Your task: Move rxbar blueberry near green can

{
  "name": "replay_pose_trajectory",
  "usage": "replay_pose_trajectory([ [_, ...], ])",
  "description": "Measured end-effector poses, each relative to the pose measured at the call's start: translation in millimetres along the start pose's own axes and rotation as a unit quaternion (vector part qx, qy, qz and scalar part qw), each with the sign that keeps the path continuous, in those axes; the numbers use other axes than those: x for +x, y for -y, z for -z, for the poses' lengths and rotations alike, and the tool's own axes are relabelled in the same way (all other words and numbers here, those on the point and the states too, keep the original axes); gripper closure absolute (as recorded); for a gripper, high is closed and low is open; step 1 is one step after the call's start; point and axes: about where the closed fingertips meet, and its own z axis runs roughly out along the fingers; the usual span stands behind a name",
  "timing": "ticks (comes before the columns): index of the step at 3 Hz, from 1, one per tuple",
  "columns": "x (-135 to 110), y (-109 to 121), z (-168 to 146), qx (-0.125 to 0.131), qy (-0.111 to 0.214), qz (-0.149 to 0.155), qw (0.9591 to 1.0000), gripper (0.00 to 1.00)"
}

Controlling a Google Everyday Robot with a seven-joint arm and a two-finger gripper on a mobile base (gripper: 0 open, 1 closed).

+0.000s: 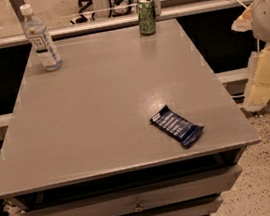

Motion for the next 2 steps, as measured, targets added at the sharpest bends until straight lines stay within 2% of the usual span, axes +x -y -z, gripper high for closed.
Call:
replay_pose_trajectory([
  [1, -10.9, -9.1, -36.3, -0.026, 0.036, -0.018, 0.9988, 0.0],
  [2, -31.6, -28.2, -90.2, -0.073, 0.09, -0.038, 0.9925, 0.0],
])
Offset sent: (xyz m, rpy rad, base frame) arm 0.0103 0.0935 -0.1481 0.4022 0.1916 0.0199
